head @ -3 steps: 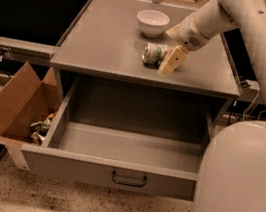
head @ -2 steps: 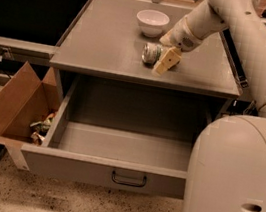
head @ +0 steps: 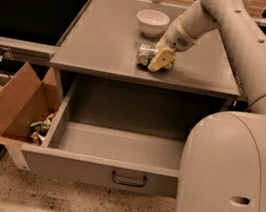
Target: Place 7up can into top drawer
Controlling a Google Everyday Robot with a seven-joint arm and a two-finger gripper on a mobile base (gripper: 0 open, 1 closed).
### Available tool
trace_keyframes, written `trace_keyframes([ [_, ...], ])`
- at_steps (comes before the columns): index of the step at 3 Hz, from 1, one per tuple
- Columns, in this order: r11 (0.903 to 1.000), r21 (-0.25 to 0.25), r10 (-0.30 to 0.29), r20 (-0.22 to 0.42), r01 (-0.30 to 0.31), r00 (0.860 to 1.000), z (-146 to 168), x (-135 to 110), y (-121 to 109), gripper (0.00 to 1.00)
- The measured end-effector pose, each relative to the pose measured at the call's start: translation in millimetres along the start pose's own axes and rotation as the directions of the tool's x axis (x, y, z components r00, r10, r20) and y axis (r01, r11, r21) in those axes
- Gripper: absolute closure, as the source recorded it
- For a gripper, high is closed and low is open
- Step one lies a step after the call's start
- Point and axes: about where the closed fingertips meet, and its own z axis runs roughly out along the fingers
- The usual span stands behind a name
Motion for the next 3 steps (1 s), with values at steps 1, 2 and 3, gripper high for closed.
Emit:
trace_keyframes([
  [1,1.0,0.0,-0.001,-0.001,0.001,1.0,0.1,-0.3,0.1,0.87],
  [2,0.9997,0.005,-0.024,0.035,0.024,0.999,-45.0,1.2,41.9,1.0],
  [3,0.9997,-0.012,-0.022,0.049,0.022,0.999,-78.8,8.8,98.6,1.0],
])
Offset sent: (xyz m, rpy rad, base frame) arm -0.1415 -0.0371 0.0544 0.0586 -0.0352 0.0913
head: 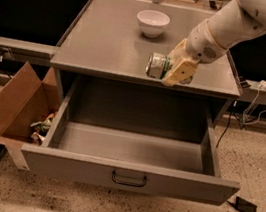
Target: Place 7up can into top drawer
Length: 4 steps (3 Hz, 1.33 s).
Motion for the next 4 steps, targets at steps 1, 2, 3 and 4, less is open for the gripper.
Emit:
trace_keyframes([
  [1,0.9991,-0.039,0.013,-0.022,-0.014,1.0,12.9,10.7,15.0,1.0],
  [2,0.9991,-0.039,0.013,-0.022,-0.013,1.0,12.9,10.6,14.8,1.0],
  [3,0.9973,-0.071,0.016,-0.035,-0.018,0.999,28.3,15.2,22.9,1.0],
  [4,0.9966,-0.078,0.023,-0.049,-0.027,0.999,50.0,30.0,42.6,1.0],
])
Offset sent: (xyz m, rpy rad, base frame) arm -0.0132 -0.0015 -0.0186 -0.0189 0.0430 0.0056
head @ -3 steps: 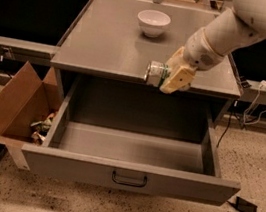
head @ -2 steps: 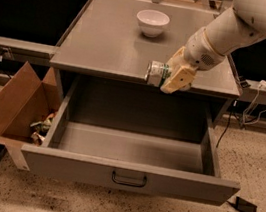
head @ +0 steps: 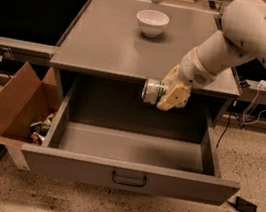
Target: Place 7up can into top drawer
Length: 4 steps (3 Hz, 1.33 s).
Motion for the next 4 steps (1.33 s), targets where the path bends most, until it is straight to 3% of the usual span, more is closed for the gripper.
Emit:
trace_keyframes([
  [2,0.9926,-0.069,0.098,-0.03,-0.1,0.995,88.1,62.9,35.7,1.0],
  [3,0.9884,-0.07,0.133,-0.032,-0.135,0.991,111.9,79.0,34.5,1.0],
  [4,0.9848,-0.077,0.157,0.003,-0.156,0.988,135.6,86.2,25.7,0.81],
])
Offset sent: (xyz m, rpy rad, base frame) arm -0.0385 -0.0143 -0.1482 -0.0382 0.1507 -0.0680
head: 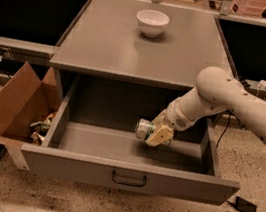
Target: Place 7up can into top drawer
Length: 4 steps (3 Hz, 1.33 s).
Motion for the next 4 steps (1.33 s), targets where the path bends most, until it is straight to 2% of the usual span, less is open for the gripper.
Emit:
trace_keyframes([
  [3,0.999,-0.044,0.013,0.061,-0.01,0.998,40.4,2.3,-21.4,0.11],
  [4,0.9989,-0.046,0.001,0.089,0.004,0.996,36.1,-2.1,-21.2,0.0],
])
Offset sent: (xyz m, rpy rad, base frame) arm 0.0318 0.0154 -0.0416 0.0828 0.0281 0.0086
